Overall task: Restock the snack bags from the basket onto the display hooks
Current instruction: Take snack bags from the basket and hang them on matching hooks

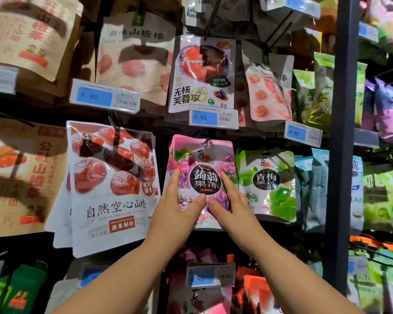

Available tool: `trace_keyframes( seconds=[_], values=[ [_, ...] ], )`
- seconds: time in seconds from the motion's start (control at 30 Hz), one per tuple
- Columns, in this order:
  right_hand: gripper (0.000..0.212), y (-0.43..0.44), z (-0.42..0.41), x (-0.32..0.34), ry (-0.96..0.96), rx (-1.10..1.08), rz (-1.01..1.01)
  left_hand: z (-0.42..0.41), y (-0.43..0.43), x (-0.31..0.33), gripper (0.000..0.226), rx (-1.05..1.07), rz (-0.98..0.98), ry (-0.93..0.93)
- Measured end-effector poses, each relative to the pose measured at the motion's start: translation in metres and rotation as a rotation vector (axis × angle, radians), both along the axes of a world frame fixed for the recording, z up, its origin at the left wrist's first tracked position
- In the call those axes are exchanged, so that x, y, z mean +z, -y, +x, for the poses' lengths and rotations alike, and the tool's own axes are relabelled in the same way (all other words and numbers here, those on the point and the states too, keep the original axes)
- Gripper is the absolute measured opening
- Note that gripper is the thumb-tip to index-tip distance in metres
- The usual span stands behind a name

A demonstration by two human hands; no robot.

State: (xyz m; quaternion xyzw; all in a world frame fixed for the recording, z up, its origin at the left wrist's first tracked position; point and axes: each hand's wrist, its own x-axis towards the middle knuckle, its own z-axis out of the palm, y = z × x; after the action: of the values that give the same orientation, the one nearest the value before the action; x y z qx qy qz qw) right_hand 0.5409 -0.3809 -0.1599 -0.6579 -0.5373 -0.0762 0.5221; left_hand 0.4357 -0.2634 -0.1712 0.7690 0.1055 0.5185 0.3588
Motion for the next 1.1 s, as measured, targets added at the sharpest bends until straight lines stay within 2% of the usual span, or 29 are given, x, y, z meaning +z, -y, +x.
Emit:
trace_keyframes(
  seconds=[0.1,0.23,0.43,0.67,0.83,0.97,1.1],
  values=[
    [0.066,-0.009,0.008,-0.002,0.017,-0.006,-0.02,0.006,-0.008,-0.001,0.081,0.023,0.012,-0.025],
    [0.084,-0.02,0.019,-0.004,0.0,0.013,-0.07,0.012,-0.019,-0.002,0.077,0.034,0.004,-0.045],
    [0.083,-0.036,0.023,-0.004,-0.017,-0.032,-0.093,0.02,-0.03,-0.002,0.075,0.073,-0.037,-0.089],
    [0.064,-0.052,0.033,-0.003,-0.037,-0.031,-0.084,0.027,-0.026,0.009,0.073,0.147,-0.159,-0.202],
    [0.07,-0.06,0.039,-0.002,-0.054,-0.052,-0.086,0.033,-0.025,0.014,0.072,0.237,-0.204,-0.277],
    [0.058,-0.054,0.034,-0.004,-0.015,-0.056,-0.086,0.033,-0.024,0.01,0.067,0.27,-0.234,-0.238],
    [0.054,-0.044,0.028,-0.005,0.013,-0.088,-0.078,0.024,-0.012,0.002,0.063,0.332,-0.134,-0.16]
  ],
)
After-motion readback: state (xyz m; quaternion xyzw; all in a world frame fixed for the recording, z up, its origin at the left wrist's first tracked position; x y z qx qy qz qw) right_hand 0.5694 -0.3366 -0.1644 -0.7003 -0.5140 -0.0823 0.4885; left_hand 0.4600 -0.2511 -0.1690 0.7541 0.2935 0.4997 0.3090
